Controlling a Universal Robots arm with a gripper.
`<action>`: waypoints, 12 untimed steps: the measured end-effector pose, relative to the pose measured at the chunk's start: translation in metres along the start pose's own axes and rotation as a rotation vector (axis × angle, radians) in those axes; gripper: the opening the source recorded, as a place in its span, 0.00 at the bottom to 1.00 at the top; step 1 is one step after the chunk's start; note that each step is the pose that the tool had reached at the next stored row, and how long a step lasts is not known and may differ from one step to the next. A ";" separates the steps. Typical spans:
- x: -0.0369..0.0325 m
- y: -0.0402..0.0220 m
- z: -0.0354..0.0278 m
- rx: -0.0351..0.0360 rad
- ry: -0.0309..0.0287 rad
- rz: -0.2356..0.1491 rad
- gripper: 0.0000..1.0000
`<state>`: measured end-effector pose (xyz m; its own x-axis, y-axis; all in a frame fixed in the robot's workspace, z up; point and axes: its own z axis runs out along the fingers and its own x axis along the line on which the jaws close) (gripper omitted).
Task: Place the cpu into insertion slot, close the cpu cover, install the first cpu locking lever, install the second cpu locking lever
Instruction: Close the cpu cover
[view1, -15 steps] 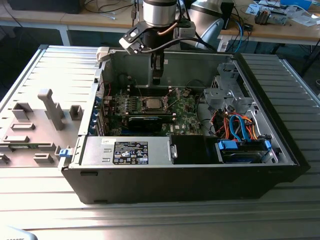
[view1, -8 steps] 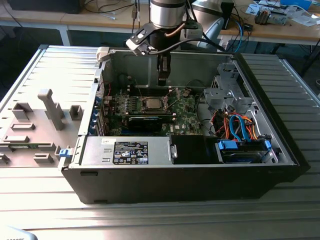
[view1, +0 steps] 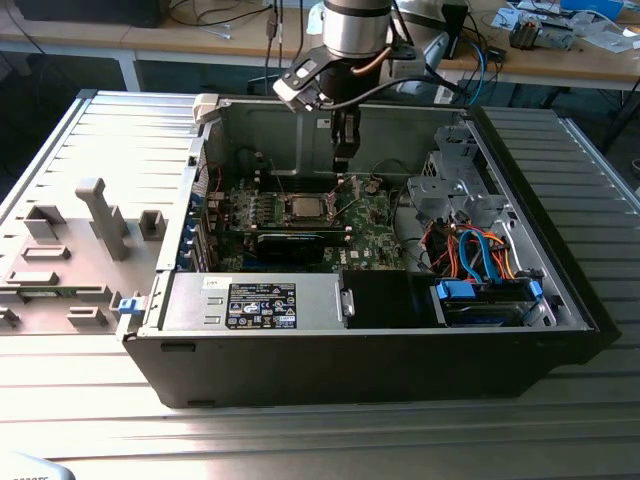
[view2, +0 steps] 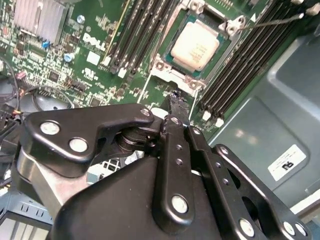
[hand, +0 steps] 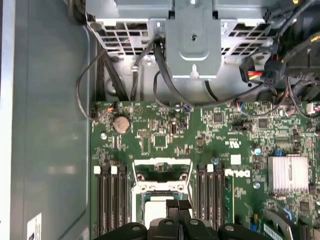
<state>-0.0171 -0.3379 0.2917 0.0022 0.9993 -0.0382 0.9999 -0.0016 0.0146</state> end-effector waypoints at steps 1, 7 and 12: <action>0.0000 0.0020 0.0001 0.0005 0.0000 0.000 0.11; 0.0001 0.0204 0.0009 0.0034 -0.0003 0.000 0.11; 0.0002 0.0382 0.0032 0.0077 -0.0002 0.000 0.11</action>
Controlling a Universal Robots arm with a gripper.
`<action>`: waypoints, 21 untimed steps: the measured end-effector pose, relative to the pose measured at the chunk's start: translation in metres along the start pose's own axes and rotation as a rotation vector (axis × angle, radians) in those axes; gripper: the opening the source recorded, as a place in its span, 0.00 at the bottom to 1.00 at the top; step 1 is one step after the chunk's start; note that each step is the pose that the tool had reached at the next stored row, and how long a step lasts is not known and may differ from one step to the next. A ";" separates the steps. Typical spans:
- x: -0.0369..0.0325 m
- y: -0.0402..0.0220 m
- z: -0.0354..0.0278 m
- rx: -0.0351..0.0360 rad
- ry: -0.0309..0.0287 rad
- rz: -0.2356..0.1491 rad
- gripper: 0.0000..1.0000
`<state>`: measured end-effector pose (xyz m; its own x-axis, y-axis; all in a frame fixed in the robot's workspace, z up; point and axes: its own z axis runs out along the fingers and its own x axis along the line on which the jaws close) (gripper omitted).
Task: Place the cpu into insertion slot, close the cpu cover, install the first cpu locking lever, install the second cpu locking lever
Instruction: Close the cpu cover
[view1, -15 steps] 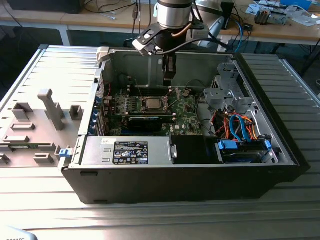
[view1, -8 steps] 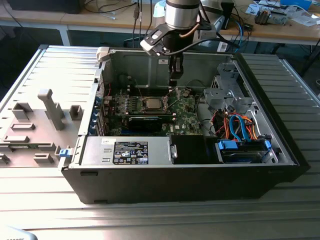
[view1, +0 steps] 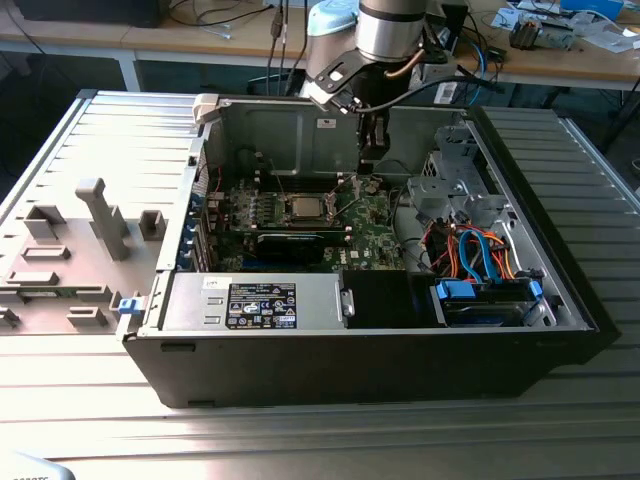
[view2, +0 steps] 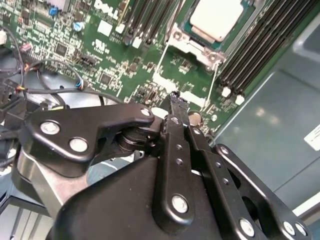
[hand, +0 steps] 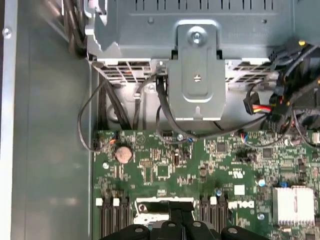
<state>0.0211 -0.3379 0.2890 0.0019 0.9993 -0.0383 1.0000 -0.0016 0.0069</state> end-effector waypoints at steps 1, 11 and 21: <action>0.0001 0.0019 0.0011 0.0011 0.0001 0.000 0.11; 0.0009 0.0203 0.0218 0.0163 0.0000 -0.008 0.11; 0.0024 0.0241 0.0362 0.0295 0.0006 -0.090 0.11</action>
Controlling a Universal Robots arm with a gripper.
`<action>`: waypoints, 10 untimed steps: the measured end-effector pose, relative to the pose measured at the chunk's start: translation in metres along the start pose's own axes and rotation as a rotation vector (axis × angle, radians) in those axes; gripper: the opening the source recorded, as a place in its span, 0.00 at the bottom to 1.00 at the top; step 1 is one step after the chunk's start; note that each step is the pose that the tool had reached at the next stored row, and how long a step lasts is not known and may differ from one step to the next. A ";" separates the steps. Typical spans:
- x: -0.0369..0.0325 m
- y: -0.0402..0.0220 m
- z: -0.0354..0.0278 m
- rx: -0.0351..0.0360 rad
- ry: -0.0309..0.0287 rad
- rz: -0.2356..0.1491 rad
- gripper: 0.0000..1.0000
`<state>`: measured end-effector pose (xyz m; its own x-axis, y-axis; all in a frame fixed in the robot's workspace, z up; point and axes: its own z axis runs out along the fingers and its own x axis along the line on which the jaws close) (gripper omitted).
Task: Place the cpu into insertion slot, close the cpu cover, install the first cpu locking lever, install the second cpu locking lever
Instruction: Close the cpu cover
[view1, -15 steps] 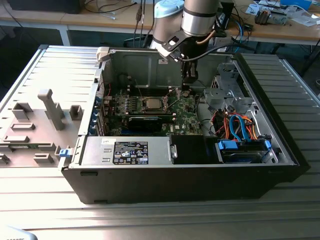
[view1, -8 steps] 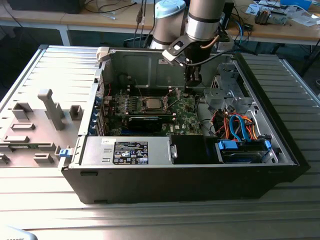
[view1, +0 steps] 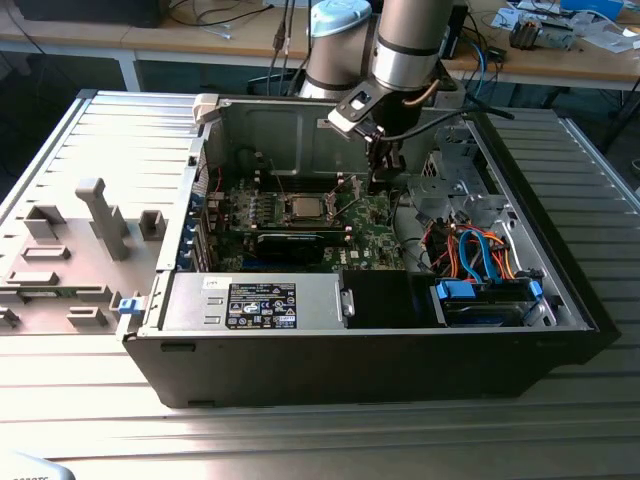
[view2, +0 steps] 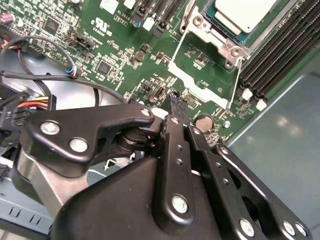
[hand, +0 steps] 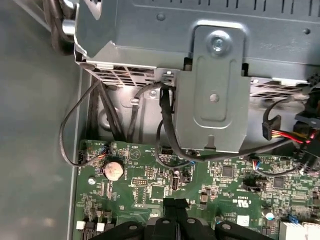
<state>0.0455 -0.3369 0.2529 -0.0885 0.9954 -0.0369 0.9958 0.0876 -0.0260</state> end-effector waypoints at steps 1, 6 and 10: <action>0.0007 0.0001 0.0020 0.0000 0.0001 -0.001 0.11; 0.0086 0.0004 0.0063 -0.0003 0.0016 -0.003 0.11; 0.0094 -0.0046 0.0064 -0.0011 0.0106 -0.004 0.11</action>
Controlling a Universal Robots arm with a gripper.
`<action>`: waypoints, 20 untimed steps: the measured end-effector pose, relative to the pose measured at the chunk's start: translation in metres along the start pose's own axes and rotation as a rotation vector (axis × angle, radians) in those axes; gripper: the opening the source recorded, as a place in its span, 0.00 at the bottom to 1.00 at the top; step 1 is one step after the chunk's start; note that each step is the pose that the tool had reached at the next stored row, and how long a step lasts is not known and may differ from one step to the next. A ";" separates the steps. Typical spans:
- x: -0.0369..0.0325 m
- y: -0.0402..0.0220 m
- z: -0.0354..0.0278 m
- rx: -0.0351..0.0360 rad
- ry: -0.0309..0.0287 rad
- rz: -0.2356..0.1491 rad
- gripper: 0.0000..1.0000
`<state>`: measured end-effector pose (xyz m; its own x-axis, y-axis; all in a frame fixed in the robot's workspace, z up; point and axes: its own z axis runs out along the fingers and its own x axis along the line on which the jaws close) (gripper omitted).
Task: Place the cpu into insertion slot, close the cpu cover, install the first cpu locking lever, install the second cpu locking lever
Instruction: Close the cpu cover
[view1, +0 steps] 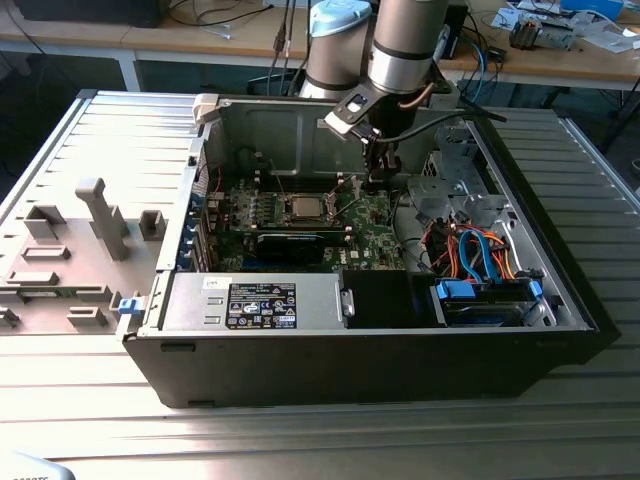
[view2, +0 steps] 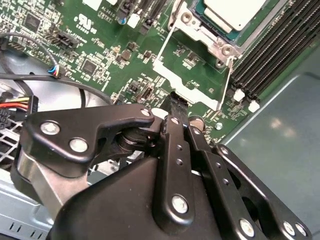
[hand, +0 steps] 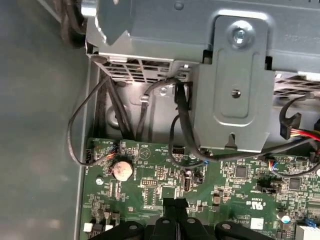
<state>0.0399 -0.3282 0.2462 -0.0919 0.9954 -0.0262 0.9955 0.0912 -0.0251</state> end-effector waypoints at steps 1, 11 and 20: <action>0.0002 -0.0024 0.0000 -0.0006 0.0076 0.000 0.11; 0.0020 -0.0209 0.0005 -0.0033 0.0347 -0.001 0.11; 0.0071 -0.0752 0.0061 -0.0061 0.0518 -0.001 0.11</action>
<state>-0.0357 -0.3282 0.2419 -0.0919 0.9954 0.0257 0.9955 0.0924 -0.0190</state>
